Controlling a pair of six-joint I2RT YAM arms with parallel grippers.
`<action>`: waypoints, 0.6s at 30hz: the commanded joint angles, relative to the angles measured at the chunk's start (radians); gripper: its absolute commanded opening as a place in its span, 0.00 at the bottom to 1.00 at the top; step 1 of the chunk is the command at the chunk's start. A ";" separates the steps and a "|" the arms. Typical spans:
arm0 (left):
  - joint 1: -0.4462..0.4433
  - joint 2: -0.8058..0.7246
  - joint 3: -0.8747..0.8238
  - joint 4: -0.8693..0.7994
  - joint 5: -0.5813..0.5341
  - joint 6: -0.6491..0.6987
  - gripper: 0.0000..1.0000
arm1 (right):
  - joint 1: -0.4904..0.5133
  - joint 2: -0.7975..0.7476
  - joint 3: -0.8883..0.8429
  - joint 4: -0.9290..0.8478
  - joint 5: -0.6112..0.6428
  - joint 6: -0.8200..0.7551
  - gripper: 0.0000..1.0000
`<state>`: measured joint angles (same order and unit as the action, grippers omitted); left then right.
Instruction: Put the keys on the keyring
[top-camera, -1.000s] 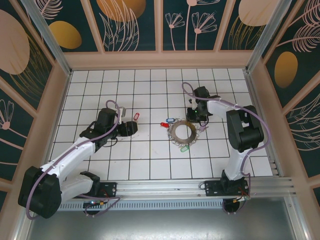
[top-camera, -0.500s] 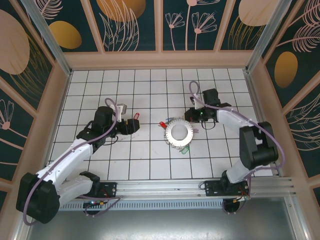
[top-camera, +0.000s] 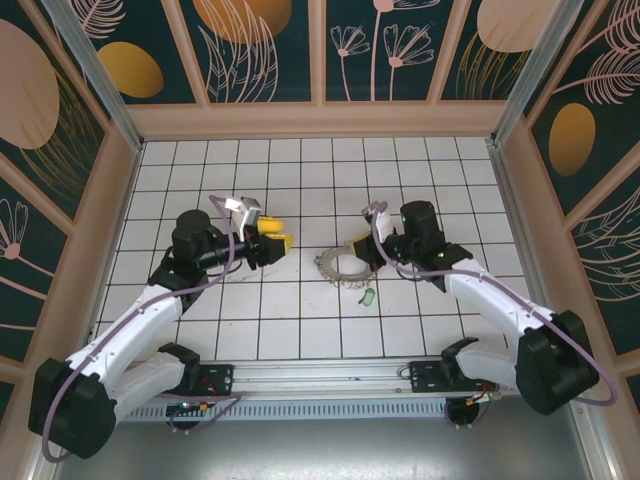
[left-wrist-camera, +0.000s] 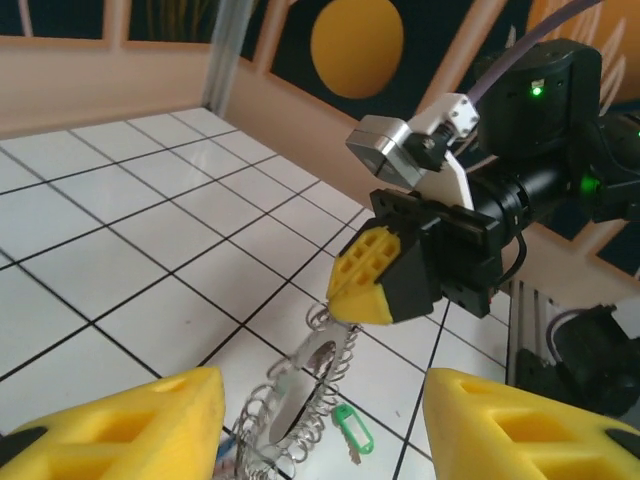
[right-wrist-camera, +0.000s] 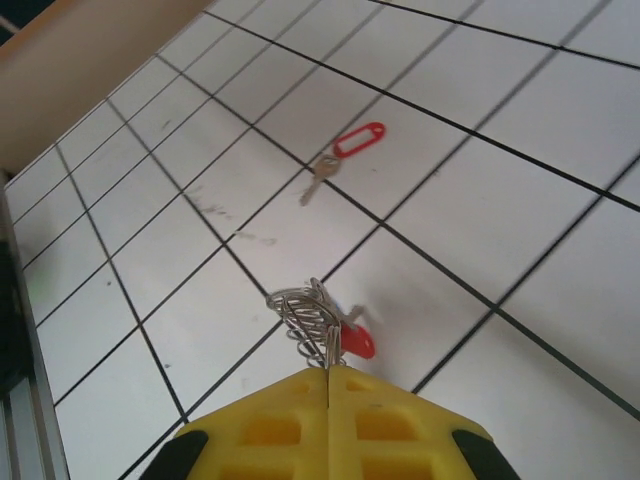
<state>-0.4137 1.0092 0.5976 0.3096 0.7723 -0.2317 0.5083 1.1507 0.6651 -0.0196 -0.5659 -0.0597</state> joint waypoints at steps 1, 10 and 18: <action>-0.012 0.041 -0.006 0.121 0.148 0.176 0.54 | 0.048 -0.055 -0.042 0.134 -0.002 -0.107 0.00; -0.179 0.190 0.026 -0.011 0.163 0.465 0.50 | 0.211 -0.176 -0.144 0.232 0.016 -0.309 0.00; -0.241 0.186 0.059 -0.136 0.136 0.653 0.44 | 0.294 -0.276 -0.143 0.231 0.021 -0.390 0.00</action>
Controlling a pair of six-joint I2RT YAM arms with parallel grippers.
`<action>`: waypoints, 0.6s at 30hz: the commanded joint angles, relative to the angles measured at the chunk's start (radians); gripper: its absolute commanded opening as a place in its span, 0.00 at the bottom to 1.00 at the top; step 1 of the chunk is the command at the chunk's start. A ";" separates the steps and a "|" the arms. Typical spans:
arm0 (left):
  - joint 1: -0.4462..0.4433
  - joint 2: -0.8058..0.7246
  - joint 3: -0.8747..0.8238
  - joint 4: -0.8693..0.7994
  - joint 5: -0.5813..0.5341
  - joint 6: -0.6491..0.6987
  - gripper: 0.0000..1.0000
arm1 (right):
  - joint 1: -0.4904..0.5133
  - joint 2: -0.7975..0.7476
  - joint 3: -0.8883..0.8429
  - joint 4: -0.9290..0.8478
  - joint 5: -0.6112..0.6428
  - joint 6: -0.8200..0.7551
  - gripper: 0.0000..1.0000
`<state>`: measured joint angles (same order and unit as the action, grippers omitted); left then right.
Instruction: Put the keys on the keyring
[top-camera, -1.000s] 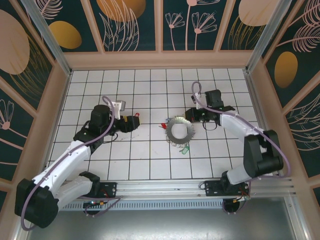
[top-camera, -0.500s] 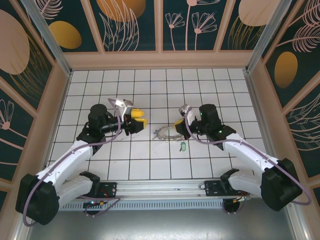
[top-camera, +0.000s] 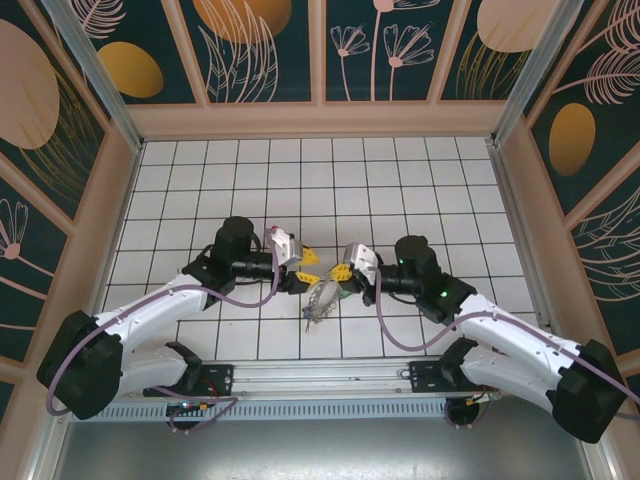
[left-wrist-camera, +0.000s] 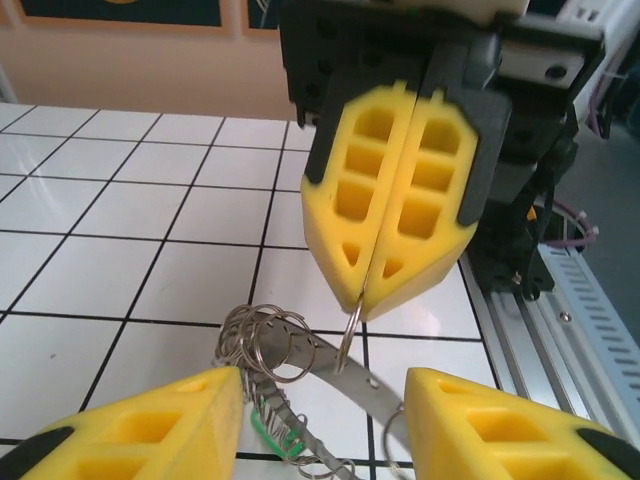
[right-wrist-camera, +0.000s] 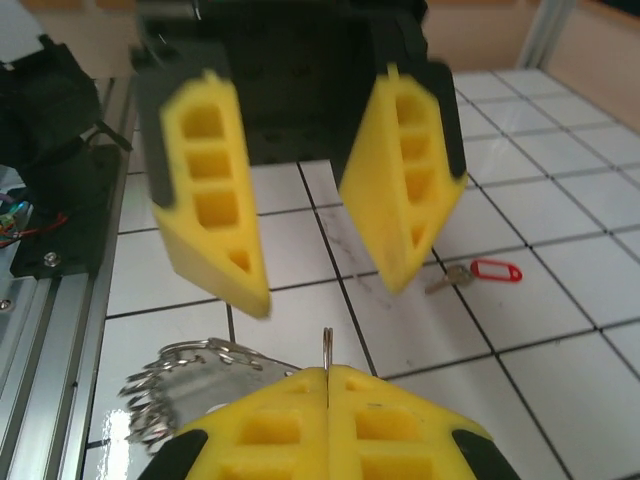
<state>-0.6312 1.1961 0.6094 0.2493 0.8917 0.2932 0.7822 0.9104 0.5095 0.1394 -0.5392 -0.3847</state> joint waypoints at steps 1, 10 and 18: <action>-0.034 0.003 0.054 -0.084 0.015 0.133 0.42 | 0.029 -0.038 0.020 0.064 -0.005 -0.073 0.00; -0.065 -0.018 0.050 -0.040 0.024 0.124 0.18 | 0.069 -0.024 0.047 0.047 0.019 -0.092 0.00; -0.065 -0.070 0.047 -0.138 -0.015 0.233 0.00 | 0.081 -0.033 0.072 -0.019 0.053 -0.113 0.00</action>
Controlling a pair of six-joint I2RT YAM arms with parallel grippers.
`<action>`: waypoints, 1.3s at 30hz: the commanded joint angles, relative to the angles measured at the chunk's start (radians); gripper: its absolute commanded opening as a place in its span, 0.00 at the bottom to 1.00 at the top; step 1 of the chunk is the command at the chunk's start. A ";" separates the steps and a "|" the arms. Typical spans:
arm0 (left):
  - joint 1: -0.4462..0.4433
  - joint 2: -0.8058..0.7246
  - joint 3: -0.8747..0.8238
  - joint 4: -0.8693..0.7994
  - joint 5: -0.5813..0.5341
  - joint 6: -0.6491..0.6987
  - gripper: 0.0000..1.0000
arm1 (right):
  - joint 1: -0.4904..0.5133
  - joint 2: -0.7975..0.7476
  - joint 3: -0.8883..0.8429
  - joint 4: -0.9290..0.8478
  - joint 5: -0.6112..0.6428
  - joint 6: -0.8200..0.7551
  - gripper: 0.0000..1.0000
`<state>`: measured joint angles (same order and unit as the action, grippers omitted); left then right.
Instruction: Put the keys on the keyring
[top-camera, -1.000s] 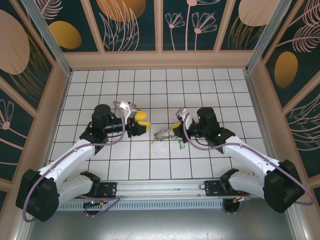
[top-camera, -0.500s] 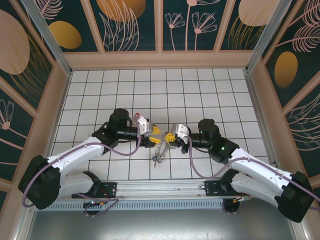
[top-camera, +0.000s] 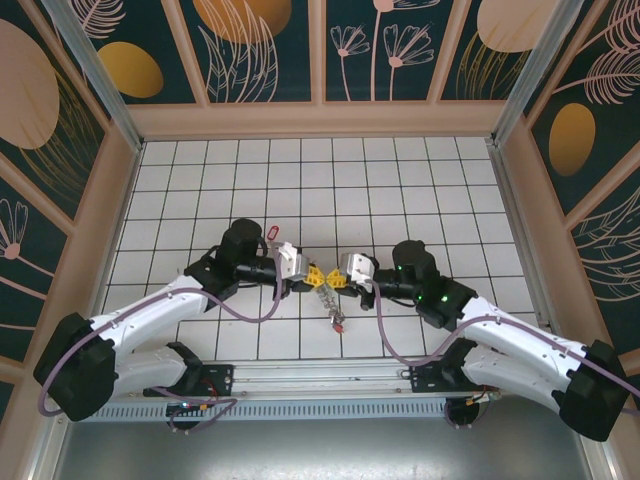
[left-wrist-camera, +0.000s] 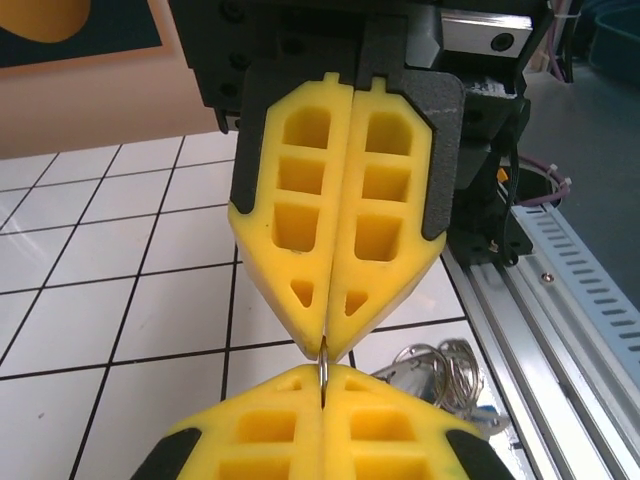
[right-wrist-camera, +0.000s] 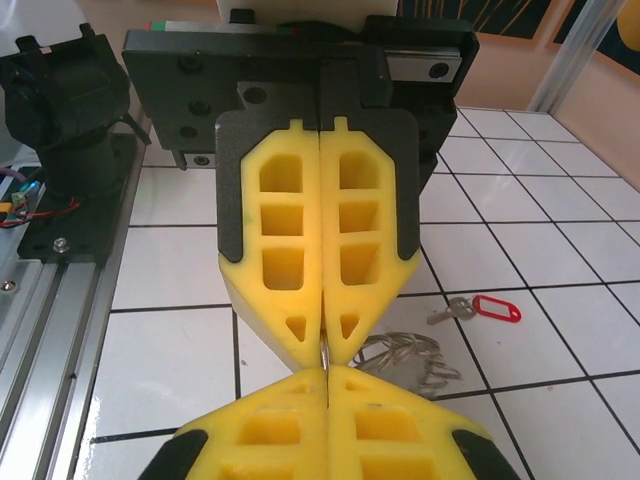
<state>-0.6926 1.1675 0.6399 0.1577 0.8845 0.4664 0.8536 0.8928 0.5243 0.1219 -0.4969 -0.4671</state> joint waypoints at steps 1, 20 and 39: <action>-0.003 -0.058 0.008 -0.037 -0.021 0.061 0.00 | 0.010 -0.017 0.065 -0.031 0.024 -0.034 0.14; -0.003 -0.168 0.015 -0.135 0.003 0.350 0.00 | 0.095 -0.022 0.117 -0.153 0.012 -0.146 0.38; -0.003 -0.157 0.011 -0.017 0.088 0.250 0.00 | 0.156 0.039 0.093 -0.038 0.120 -0.096 0.28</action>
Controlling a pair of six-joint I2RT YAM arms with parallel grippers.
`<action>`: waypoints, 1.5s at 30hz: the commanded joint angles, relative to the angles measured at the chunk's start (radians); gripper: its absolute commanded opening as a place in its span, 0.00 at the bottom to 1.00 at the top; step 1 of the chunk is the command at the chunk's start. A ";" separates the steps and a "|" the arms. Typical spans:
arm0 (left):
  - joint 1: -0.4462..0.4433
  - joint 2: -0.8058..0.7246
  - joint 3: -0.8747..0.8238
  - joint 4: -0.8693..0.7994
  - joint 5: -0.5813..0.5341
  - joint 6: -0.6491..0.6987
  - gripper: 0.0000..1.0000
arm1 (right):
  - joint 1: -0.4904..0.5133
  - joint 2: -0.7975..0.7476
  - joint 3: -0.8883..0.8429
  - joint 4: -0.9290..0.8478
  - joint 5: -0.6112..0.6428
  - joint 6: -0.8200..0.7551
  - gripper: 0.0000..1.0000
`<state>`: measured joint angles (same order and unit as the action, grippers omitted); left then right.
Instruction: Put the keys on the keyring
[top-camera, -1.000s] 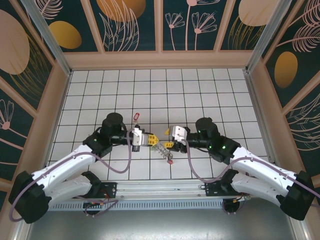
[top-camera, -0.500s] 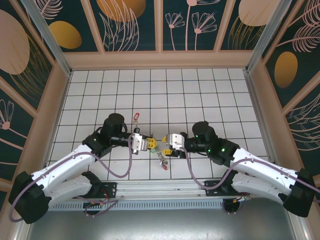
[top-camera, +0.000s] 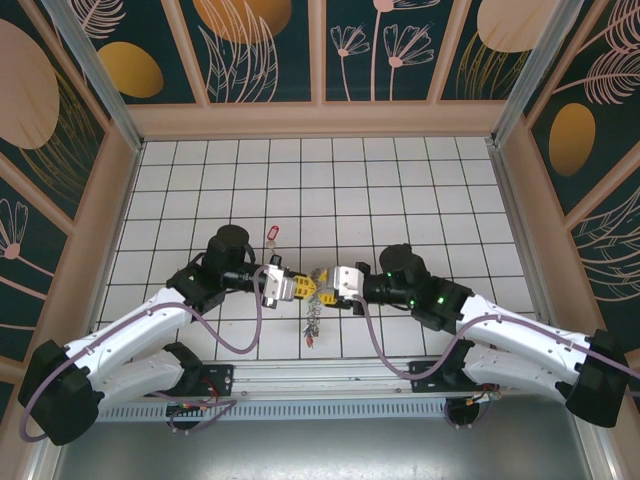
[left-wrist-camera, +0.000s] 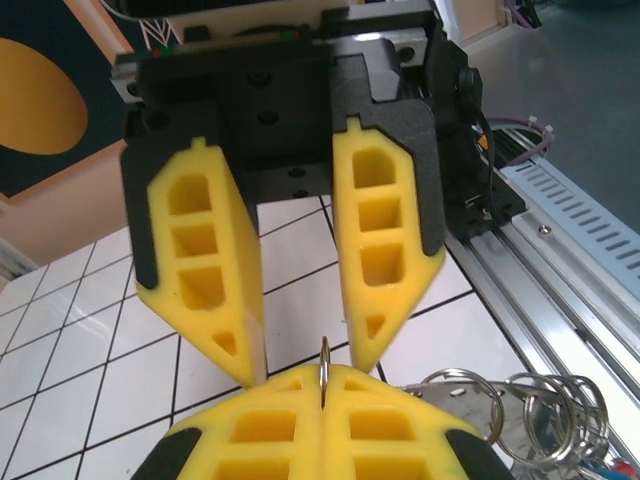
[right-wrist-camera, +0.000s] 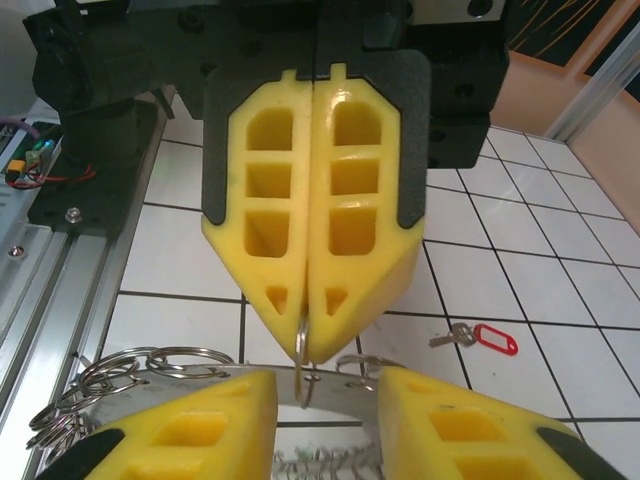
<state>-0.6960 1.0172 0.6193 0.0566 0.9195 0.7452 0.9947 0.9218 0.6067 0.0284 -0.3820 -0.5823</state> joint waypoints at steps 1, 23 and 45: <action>0.000 -0.008 0.030 0.093 0.053 -0.038 0.00 | 0.016 0.012 0.009 0.059 0.010 0.022 0.24; 0.000 -0.062 0.089 -0.233 -0.004 0.000 0.97 | 0.180 -0.211 -0.156 0.202 0.273 -0.343 0.00; 0.001 -0.101 0.054 -0.143 0.059 0.054 0.35 | 0.204 -0.189 -0.165 0.364 0.201 -0.383 0.00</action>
<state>-0.6930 0.9218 0.6712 -0.0994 0.9325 0.7815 1.2304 0.7536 0.4435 0.2955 -0.0708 -1.0565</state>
